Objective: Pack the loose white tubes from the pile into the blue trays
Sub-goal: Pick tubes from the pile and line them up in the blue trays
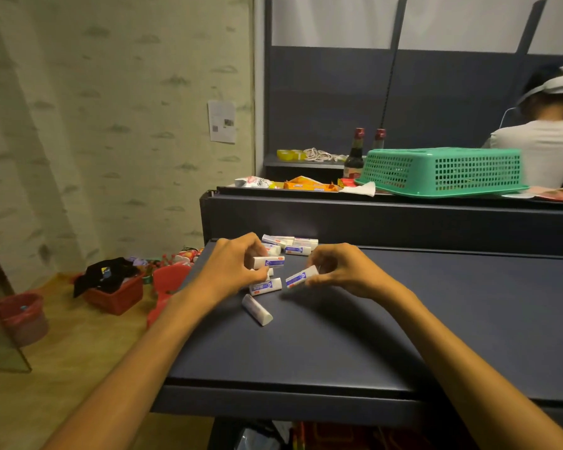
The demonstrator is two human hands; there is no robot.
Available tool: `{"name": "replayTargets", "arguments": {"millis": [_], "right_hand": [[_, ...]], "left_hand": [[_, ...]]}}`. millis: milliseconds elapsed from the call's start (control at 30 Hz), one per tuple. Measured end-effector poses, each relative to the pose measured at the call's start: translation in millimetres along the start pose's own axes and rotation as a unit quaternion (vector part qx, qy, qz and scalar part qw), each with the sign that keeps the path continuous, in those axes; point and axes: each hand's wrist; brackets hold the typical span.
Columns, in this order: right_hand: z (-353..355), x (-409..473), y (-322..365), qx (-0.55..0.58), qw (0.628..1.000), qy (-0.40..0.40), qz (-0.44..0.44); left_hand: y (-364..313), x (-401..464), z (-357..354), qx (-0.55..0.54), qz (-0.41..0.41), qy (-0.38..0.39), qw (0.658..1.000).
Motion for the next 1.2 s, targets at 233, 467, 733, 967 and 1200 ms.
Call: {"name": "replayTargets", "arguments": {"millis": [233,467,733,967,1200], "right_hand": [[17.8,-10.6,-12.5,0.146,0.989,-0.023,-0.02],[29.7,-20.2,-22.5,0.212,0.975,-0.054,-0.041],[38.9,-27.5,-32.0,0.2,0.977,-0.068,-0.025],[40.7,-32.1,-35.1,0.195,0.979,-0.06,-0.016],[44.9,-39.2,-35.9,0.084,0.991,-0.099,-0.031]], "left_hand": [[-15.7,0.1,-10.5,0.009,-0.022,0.001,1.0],[-28.2,2.0,-20.2,0.004,-0.008,0.012,1.0],[-32.4,8.1,-31.9,0.002,-0.032,0.008,0.999],[-33.8,15.9,-37.2,0.0,-0.087,-0.011,0.996],[-28.1,20.8,-43.5,-0.002,-0.12,-0.006,0.993]]}}
Point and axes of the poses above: each hand's wrist, its own x-axis towards the middle knuckle, its own z-axis out of the back of the hand, y = z × x, and after that the axes turned 4 degrees about -x, right-handed
